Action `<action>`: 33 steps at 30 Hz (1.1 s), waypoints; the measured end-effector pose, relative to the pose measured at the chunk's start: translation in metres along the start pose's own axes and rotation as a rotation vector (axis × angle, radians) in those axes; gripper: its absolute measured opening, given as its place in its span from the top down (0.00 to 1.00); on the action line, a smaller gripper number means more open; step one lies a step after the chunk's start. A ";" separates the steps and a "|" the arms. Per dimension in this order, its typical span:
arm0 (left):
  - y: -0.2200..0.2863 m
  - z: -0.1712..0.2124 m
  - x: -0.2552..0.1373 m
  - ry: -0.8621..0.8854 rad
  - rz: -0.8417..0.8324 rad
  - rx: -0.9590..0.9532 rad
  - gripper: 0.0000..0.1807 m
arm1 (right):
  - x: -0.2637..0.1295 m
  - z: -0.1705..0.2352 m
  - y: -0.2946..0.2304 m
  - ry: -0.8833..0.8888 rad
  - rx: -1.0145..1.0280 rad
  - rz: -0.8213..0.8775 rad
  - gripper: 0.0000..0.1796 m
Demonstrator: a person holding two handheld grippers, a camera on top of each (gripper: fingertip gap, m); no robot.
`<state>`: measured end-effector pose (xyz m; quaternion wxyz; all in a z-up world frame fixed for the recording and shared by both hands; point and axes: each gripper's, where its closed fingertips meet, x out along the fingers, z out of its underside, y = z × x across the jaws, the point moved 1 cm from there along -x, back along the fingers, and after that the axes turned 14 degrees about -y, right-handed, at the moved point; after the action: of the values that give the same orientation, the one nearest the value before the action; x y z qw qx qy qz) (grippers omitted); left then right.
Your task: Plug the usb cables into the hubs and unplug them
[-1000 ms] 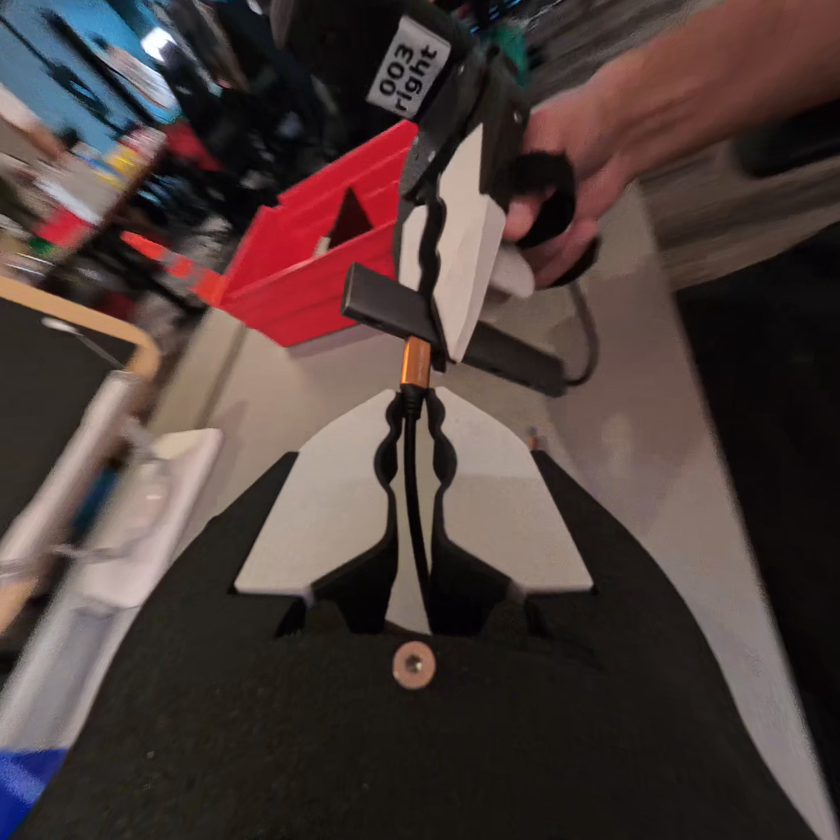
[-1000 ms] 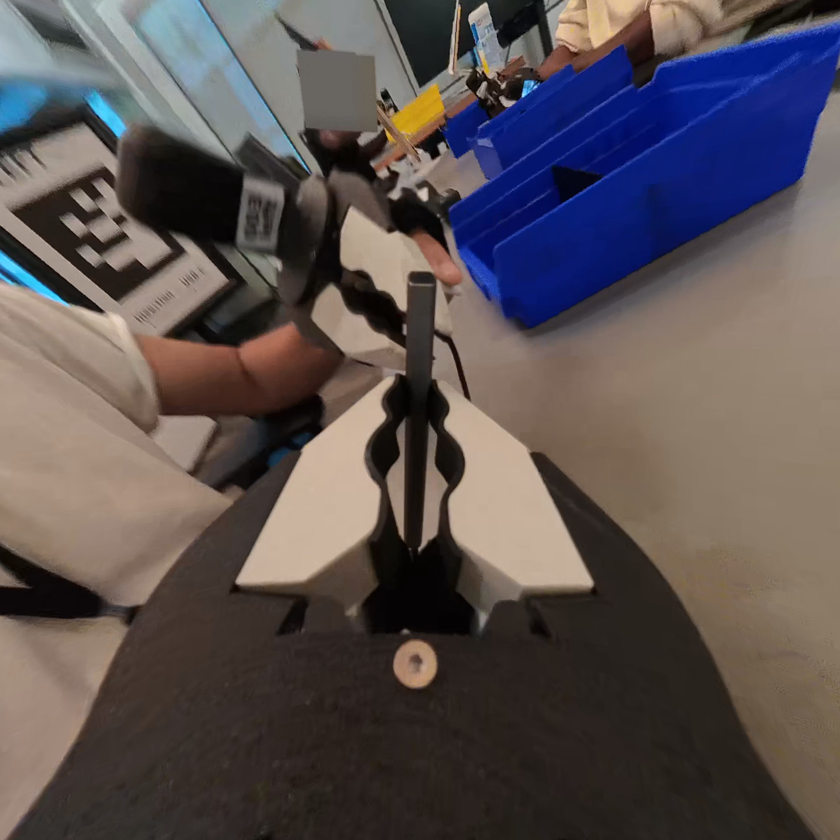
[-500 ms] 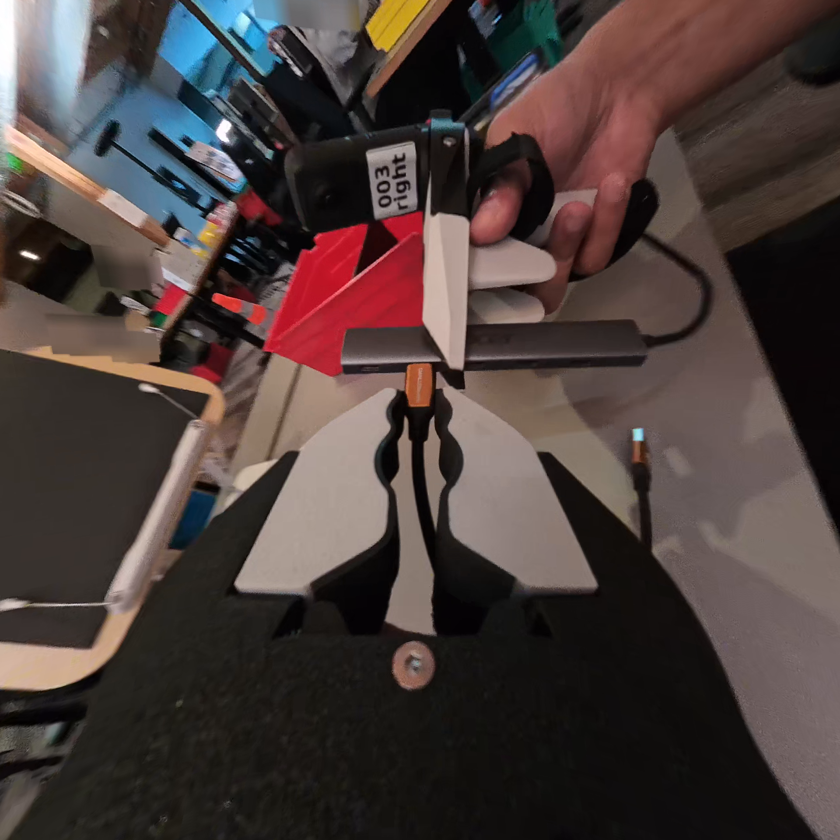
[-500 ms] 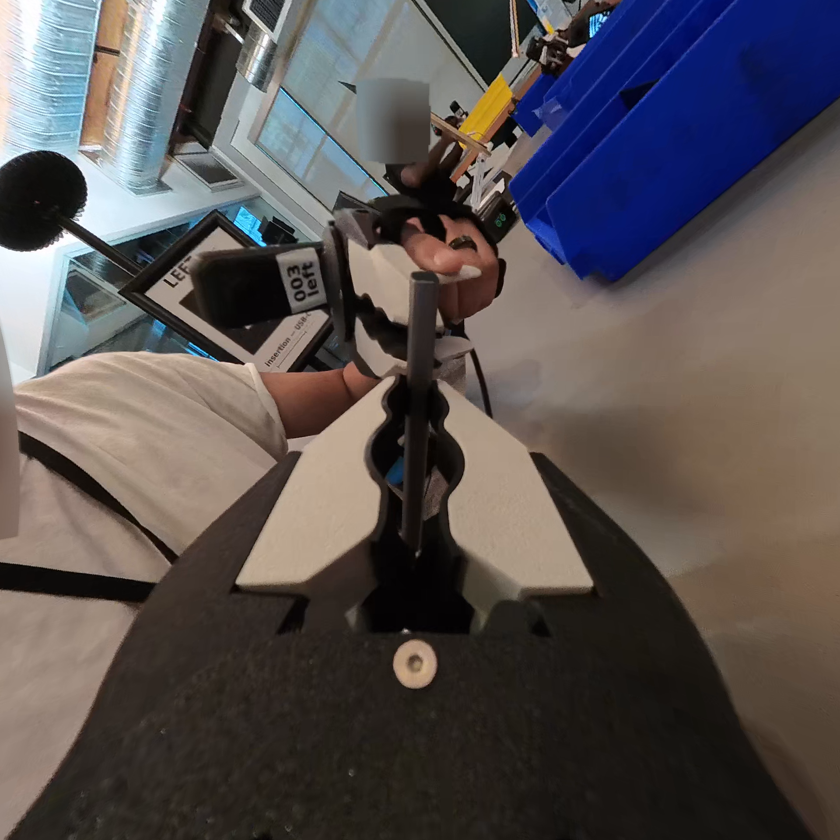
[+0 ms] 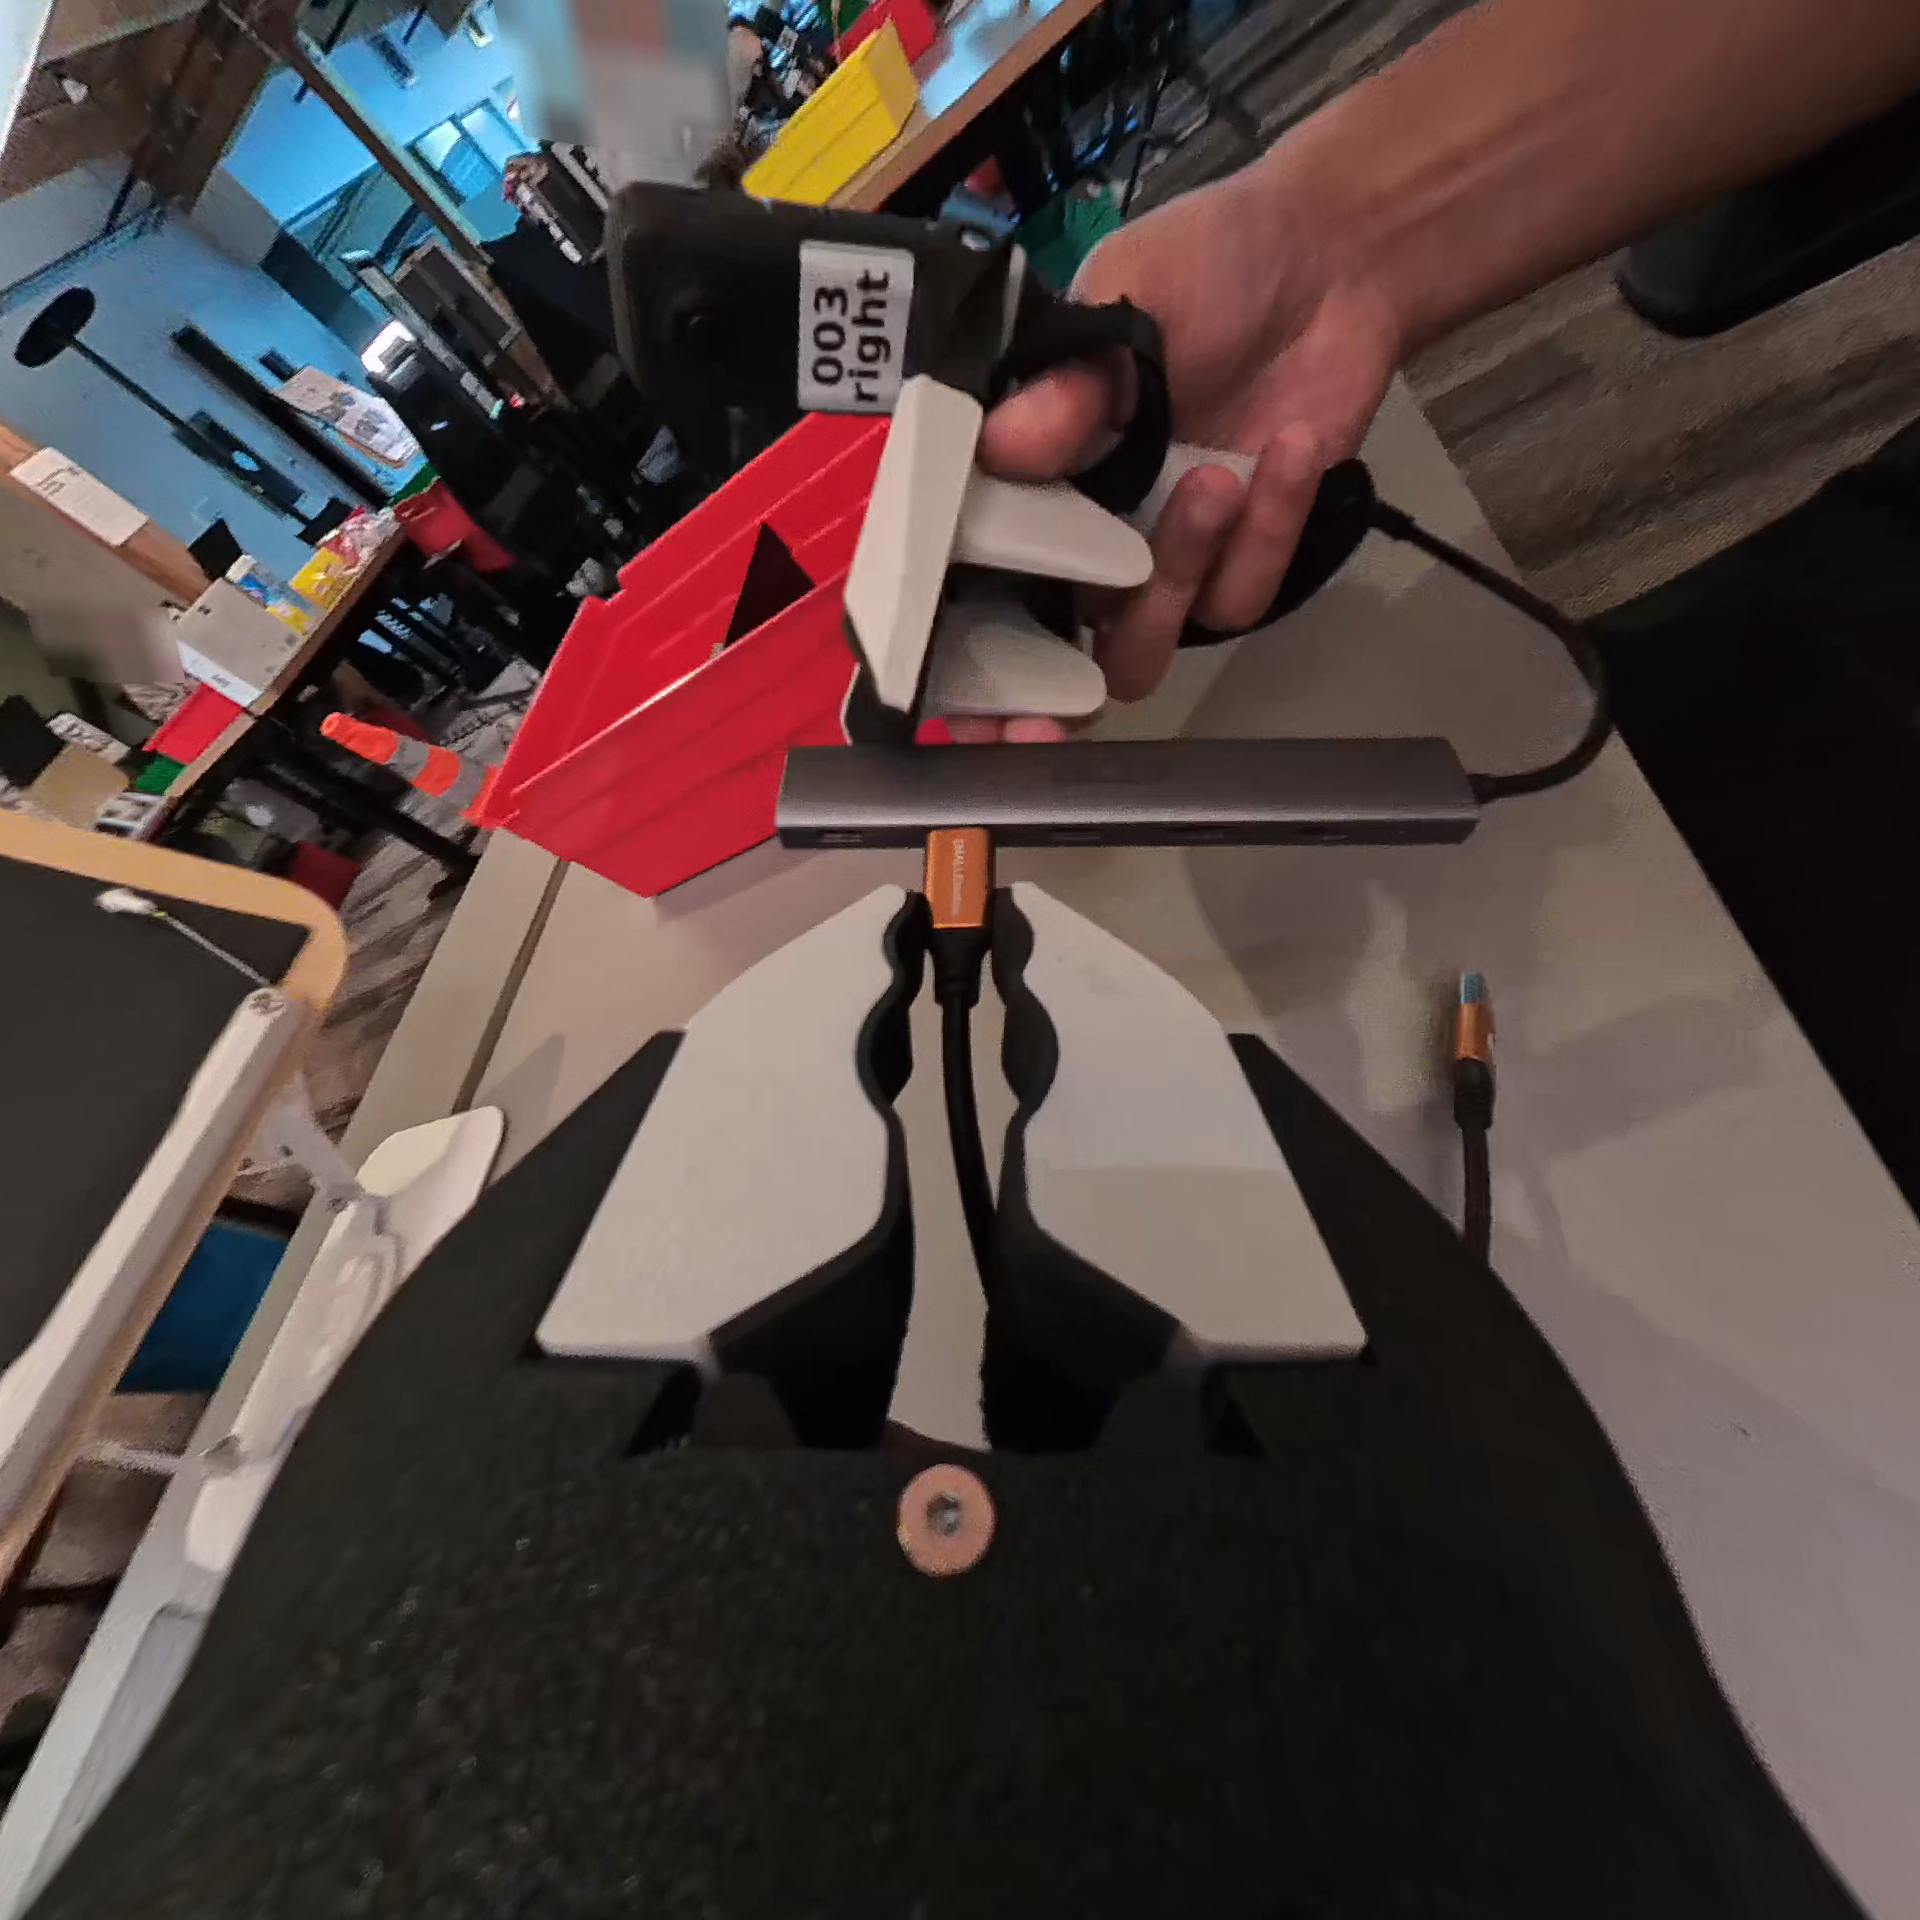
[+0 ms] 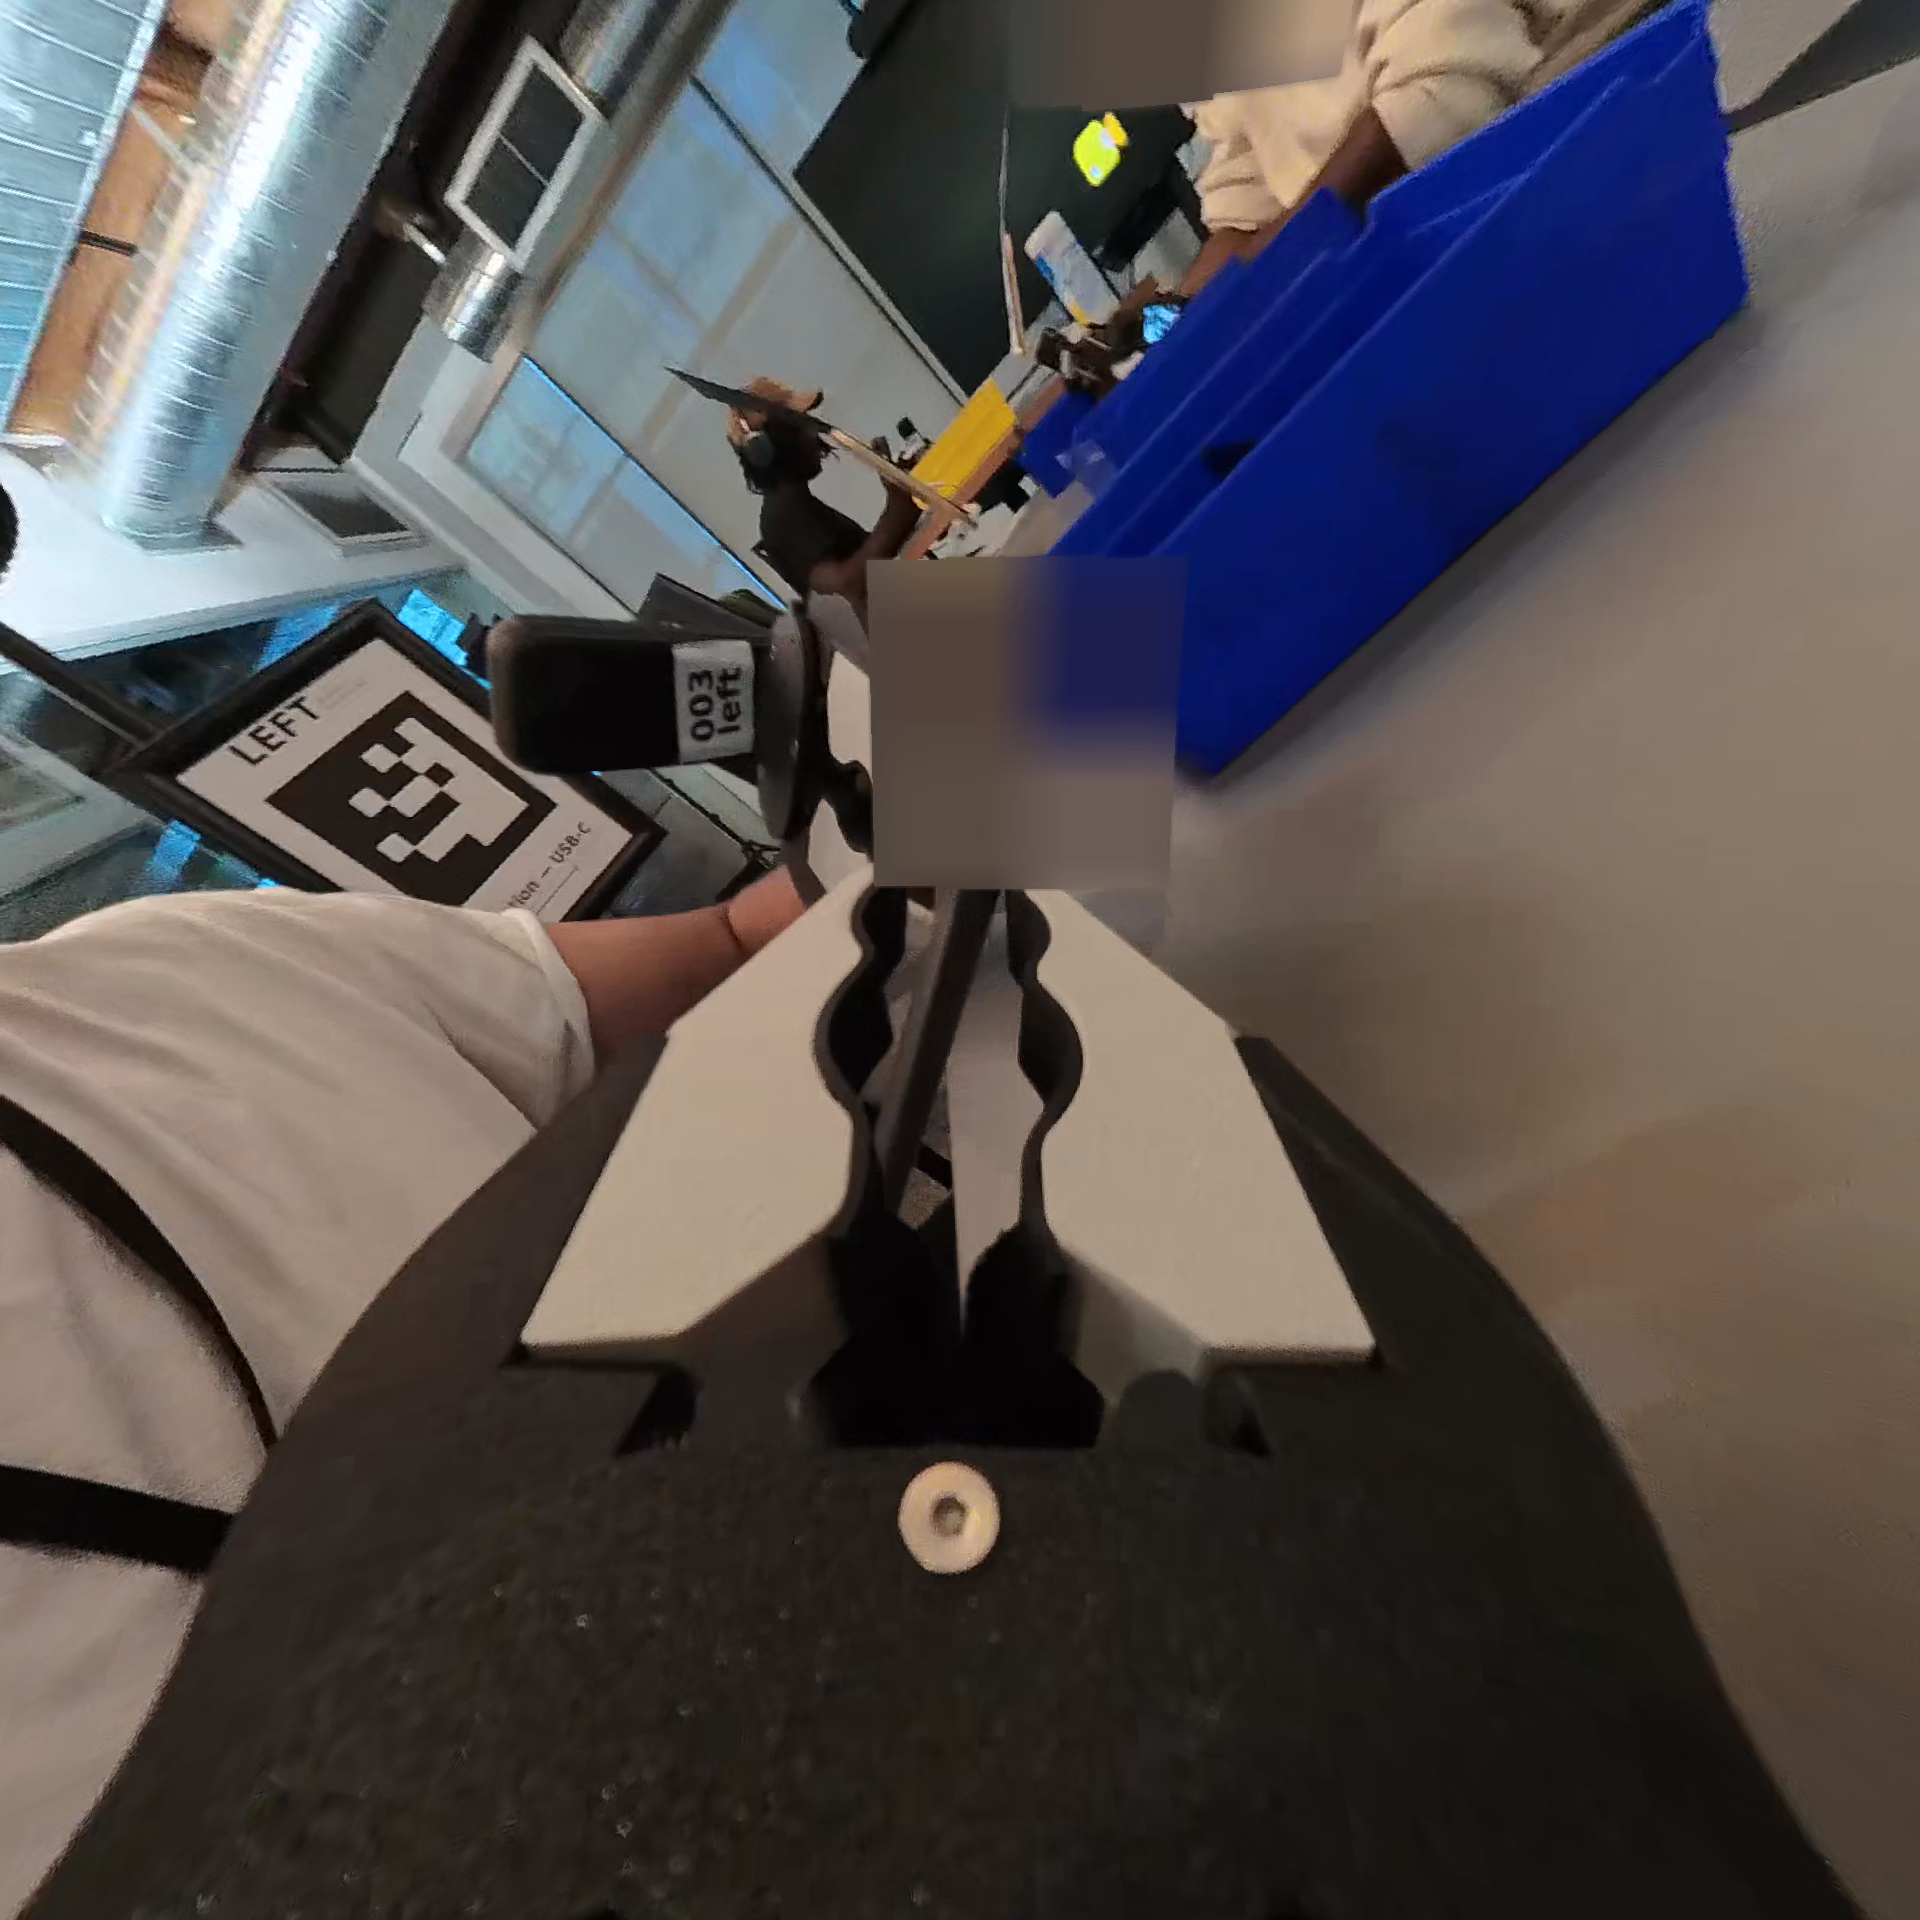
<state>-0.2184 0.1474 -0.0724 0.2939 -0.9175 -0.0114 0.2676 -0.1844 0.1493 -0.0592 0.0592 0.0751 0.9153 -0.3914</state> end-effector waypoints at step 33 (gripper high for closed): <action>0.000 0.064 0.048 -0.073 0.043 -0.204 0.93 | 0.010 0.031 0.063 -0.147 -0.071 0.430 0.78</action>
<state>-0.2092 0.1898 -0.1389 0.1925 -0.9324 -0.0296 0.3044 -0.1807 0.1707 -0.1266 0.2104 0.2377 0.8845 -0.3418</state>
